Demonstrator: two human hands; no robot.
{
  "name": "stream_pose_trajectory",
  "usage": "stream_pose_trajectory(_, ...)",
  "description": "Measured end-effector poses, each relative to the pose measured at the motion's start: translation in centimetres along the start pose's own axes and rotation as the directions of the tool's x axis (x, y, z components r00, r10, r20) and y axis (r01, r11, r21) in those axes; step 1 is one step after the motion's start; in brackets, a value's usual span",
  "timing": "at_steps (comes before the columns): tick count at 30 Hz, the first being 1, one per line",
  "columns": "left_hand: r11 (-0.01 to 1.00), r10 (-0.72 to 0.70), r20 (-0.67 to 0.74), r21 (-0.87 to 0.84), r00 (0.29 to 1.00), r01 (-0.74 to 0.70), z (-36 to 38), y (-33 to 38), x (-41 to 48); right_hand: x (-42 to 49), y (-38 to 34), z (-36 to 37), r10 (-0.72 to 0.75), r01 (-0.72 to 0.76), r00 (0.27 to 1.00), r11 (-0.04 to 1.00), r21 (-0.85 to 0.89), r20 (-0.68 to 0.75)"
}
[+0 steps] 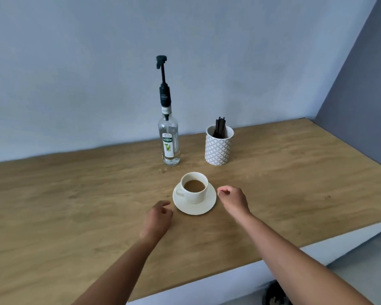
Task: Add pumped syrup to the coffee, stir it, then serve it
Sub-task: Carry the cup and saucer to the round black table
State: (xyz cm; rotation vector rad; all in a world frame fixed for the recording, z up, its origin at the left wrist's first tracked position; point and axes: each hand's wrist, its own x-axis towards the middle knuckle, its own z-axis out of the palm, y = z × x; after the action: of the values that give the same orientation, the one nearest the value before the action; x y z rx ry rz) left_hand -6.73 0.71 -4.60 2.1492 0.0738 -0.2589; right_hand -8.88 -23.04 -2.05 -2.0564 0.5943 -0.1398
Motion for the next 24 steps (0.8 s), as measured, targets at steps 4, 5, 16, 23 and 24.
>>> stream_pose_trajectory(4, 0.997, -0.063, 0.042, -0.048, 0.997, 0.065, -1.1, 1.1, 1.3, 1.2, -0.5, 1.4, 0.031, -0.027, 0.999, 0.989, -0.145, 0.027)
stream_pose_trajectory(5, 0.995, -0.078, 0.061, -0.056, 0.995, 0.081, -1.2, 1.6, 1.4, 1.5, -0.5, 1.6, 0.038, -0.032, 0.999, 0.984, -0.173, 0.034)
stream_pose_trajectory(16, 0.964, -0.228, 0.035, -0.135, 0.973, 0.231, 0.8, 3.0, 4.5, 4.5, -0.1, 2.7, 0.031, 0.017, 0.992, 0.932, -0.363, 0.125)
stream_pose_trajectory(23, 0.959, -0.252, -0.025, -0.141, 0.967, 0.246, 1.9, 3.4, 4.4, 5.5, 0.0, 3.0, -0.005, 0.096, 0.982, 0.875, -0.475, 0.190)
stream_pose_trajectory(24, 0.960, -0.257, -0.036, -0.126, 0.966, 0.250, 2.0, 3.5, 4.3, 5.6, -0.1, 3.1, -0.014, 0.112, 0.980, 0.864, -0.491, 0.199)
